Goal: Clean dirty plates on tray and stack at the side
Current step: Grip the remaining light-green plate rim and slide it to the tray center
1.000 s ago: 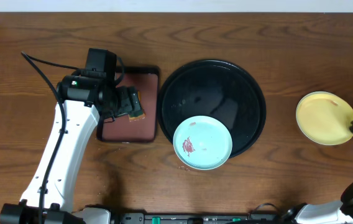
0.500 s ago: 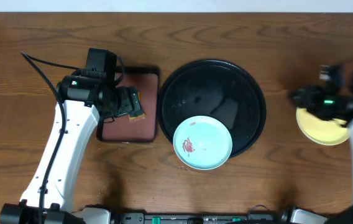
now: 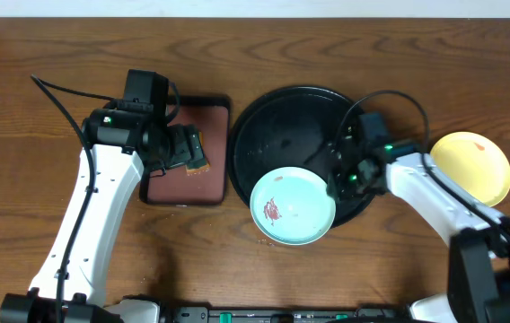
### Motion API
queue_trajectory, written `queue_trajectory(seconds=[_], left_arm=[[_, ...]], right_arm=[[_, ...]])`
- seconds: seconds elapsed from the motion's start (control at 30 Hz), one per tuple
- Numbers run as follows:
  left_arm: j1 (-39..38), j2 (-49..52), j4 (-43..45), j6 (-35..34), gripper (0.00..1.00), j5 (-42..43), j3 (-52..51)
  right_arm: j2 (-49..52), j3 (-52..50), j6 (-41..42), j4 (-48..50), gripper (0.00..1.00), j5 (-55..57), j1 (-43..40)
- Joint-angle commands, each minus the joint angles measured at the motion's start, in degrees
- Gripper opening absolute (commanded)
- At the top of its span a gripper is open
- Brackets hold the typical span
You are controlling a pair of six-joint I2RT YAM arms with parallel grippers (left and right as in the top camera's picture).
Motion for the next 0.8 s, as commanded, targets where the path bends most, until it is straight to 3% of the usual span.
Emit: queue_trajectory(seconds=[0.0,0.07,0.13,0.47,0.73,0.77], left_arm=[[0.13,-0.42,-0.15,0.17,0.93,-0.11,0.33],[0.13,-0.42,-0.15,0.17,0.93,-0.11,0.33],[0.13,-0.42,-0.15,0.17,0.93,-0.11,0.33],[0.13,-0.42,-0.15,0.15,0.93,-0.11,0.33],[0.13,-0.35,0.15,0.13,0.93,-0.09,0.31],[0.13,-0.31,0.28,0.13,0.93,-0.09,0.31]], right_arm=[[2.12,-0.15,-0.52,0.83,0.21,-0.46,1.97],[2.60,-0.15,-0.22,1.84,0.06,-0.46,2.08],[2.32,0.04,-0.02,3.89,0.01,-0.02,1.88],[0.15,4.96,10.12,14.88,0.01,18.67,-0.09],[2.12,4.83,25.05,9.62,0.01,23.12,1.46],[2.19,4.83,25.49,9.27,0.08,23.10,1.57]])
